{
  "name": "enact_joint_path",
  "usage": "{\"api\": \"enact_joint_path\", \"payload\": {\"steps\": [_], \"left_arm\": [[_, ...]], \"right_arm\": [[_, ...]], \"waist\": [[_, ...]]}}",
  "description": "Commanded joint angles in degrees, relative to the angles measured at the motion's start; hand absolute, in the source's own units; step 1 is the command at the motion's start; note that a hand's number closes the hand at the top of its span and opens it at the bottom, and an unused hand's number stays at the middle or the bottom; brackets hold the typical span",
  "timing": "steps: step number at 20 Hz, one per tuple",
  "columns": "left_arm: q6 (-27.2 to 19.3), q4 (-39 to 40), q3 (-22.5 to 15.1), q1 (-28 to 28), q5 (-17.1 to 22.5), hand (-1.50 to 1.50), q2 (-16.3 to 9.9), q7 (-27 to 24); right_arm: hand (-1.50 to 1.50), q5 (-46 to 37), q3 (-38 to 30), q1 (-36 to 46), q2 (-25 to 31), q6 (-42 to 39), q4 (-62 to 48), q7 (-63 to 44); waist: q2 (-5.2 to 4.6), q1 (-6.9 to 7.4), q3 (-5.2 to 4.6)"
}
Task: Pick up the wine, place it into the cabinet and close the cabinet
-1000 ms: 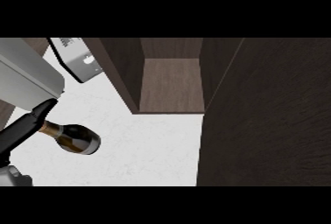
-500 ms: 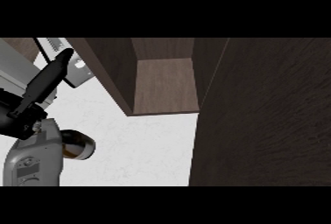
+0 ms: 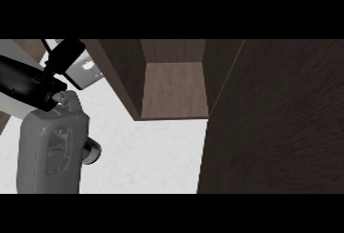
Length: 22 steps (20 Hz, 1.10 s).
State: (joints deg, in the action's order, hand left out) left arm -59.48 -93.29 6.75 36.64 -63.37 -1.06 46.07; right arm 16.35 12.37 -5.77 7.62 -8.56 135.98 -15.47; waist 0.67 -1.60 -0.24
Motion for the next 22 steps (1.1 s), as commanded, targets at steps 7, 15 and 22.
{"api": "enact_joint_path", "payload": {"steps": [7, 15, 22], "left_arm": [[8.92, 0.15, -3.98, 14.43, -22.09, -1.5, 0.97, 23.73], [17.73, -2.09, -8.46, 16.96, -32.49, -1.5, 0.96, 34.14], [21.5, -3.4, -9.18, 17.8, -32.52, -1.5, 0.97, 36.66]], "right_arm": [[-1.5, -0.31, 1.58, 0.13, -0.12, 1.87, 4.39, -3.59], [-1.5, -0.82, 1.65, 4.31, 0.01, 2.65, 3.33, -5.54], [-1.5, -3.05, 0.39, 5.5, -0.65, 5.15, 3.56, -6.15]], "waist": [[0.09, -0.78, 0.44], [-0.25, -0.89, 0.33], [-0.29, -1.15, 0.26]]}}
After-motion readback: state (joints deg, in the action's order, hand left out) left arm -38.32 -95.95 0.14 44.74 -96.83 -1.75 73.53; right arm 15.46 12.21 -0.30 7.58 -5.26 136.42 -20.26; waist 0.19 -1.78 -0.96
